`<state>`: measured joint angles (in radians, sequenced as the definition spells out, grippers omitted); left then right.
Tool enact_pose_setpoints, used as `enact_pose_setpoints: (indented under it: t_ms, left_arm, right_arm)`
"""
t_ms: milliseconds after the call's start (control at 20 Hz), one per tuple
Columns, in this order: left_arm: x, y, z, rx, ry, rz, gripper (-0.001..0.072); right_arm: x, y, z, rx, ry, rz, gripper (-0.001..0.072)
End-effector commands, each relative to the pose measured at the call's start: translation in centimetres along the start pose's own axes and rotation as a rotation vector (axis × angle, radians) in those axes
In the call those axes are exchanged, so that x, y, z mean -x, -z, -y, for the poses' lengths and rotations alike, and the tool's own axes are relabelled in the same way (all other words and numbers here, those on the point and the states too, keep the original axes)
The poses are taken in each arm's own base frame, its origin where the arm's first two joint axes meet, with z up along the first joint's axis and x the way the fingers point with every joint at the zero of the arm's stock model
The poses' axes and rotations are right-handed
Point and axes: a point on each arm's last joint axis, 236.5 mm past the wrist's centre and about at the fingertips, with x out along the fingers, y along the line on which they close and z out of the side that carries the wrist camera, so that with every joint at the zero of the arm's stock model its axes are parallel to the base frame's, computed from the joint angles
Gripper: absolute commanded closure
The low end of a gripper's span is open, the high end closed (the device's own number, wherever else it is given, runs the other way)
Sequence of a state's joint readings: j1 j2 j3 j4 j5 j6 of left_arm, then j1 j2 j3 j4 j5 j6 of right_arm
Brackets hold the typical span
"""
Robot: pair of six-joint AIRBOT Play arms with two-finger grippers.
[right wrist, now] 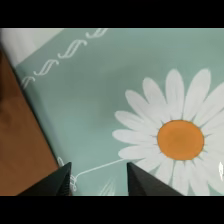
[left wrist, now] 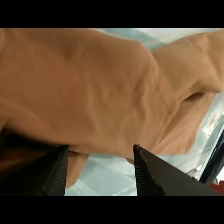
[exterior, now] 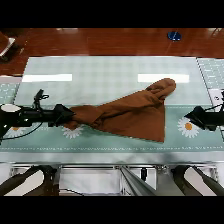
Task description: Fold the shirts.
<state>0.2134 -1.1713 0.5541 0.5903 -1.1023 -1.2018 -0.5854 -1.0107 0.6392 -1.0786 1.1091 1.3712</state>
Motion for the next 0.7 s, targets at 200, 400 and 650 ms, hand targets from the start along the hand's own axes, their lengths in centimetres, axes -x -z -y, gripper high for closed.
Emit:
enact_pose_setpoints:
  t_ms: [200, 400, 650]
  left_arm:
    - [-3.0, -1.7, -0.3, 0.023, -0.006, -0.097, 0.042]
    - [-2.9, -2.5, 0.4, -0.044, 0.006, -0.087, 0.069]
    - [-2.9, -2.5, 0.4, -0.052, 0.006, -0.085, 0.069]
  right_arm:
    - [-2.0, 4.6, -1.8, 0.13, 0.016, -0.15, 0.0306]
    - [-3.9, 9.7, -1.9, 0.144, 0.023, -0.321, 0.0305]
    - [-6.1, 12.7, -3.8, 0.162, -0.02, -0.427, 0.0305]
